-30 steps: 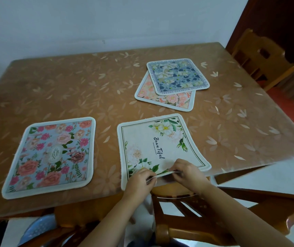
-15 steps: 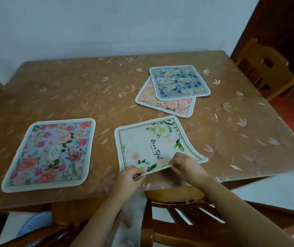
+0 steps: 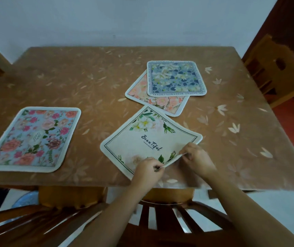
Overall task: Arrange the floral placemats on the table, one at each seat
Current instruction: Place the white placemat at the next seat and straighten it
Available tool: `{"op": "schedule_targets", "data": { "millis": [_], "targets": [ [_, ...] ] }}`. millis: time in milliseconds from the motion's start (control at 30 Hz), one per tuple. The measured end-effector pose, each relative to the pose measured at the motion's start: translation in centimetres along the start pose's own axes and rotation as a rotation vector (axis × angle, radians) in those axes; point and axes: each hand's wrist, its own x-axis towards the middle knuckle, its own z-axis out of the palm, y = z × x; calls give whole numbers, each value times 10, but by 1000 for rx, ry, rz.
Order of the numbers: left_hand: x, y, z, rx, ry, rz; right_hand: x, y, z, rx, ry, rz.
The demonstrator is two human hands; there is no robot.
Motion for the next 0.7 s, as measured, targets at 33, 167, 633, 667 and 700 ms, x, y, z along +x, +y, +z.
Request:
{"op": "schedule_targets", "data": {
  "millis": [33, 167, 633, 667, 700],
  "targets": [
    [3, 4, 7, -1, 16, -13, -2, 3, -1, 2, 3, -26],
    [11, 16, 36, -21, 50, -52, -13, 8, 2, -22, -88, -119],
    [12, -6, 42, -6, -89, 29, -5, 57, -6, -48, -184, 11],
    [12, -10, 42, -11, -91, 3, -2, 65, -9, -58, -158, 38],
    [12, -13, 41, -8, -104, -15, 1, 72, -12, -70, -137, 65]
  ]
}}
